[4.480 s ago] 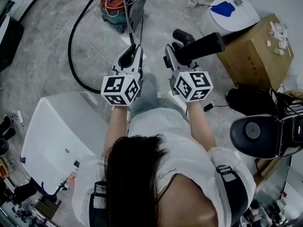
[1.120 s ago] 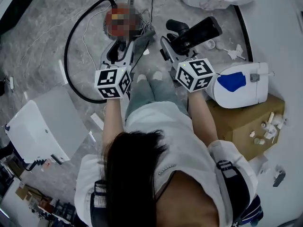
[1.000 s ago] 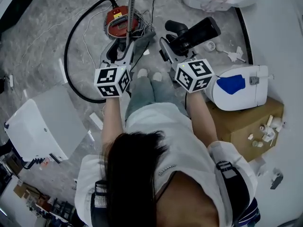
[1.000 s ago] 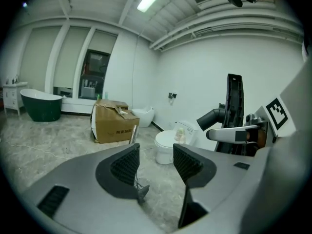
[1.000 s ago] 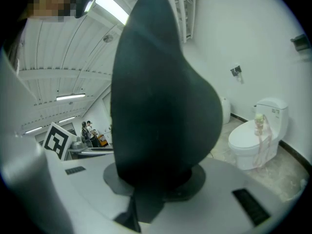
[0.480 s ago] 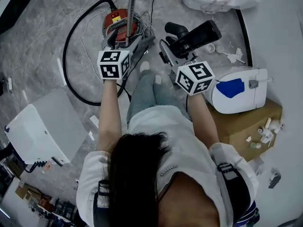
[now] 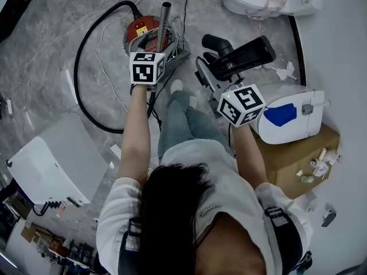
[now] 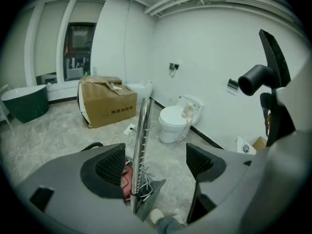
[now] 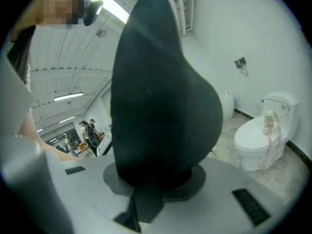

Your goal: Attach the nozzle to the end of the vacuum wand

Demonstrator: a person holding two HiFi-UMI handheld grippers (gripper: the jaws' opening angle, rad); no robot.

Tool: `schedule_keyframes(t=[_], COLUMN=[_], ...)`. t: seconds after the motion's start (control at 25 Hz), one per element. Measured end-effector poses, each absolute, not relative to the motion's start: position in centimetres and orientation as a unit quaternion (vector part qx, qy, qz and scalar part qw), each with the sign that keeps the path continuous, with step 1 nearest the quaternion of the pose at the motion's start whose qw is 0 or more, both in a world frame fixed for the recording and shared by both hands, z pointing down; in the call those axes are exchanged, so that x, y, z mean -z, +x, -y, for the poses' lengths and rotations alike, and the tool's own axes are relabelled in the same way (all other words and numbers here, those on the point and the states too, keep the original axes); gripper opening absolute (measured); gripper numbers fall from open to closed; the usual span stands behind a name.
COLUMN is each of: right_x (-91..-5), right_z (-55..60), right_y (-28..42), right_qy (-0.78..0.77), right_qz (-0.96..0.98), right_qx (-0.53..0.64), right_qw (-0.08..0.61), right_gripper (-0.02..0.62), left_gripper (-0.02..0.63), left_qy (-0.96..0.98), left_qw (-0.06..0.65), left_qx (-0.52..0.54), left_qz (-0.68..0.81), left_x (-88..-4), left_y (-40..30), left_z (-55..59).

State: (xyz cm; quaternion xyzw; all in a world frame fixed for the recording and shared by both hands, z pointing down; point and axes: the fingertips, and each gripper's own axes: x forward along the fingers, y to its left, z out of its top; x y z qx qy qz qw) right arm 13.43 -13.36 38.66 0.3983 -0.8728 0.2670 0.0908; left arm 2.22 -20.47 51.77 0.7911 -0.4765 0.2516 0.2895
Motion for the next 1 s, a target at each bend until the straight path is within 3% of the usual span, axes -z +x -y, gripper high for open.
schedule_keyframes(t=[0.6, 1.0], right_x=[-43.0, -44.7], right_z=[16.8, 18.4], right_y=[12.4, 10.7], right_qy=[0.407, 0.41], right_qz=[0.863, 0.858], right_qx=[-0.273, -0.287], right_qw=[0.125, 0.118], right_gripper=[0.1, 0.1], left_gripper=[0.397, 0.397], left_qy=[0.782, 0.808], left_qw=[0.267, 0.251], left_qx=[-0.305, -0.26], left_qz=[0.473, 0.466], left_x=[-61.1, -62.4], left_y=[0.9, 3.5], left_z=[27.6, 29.5])
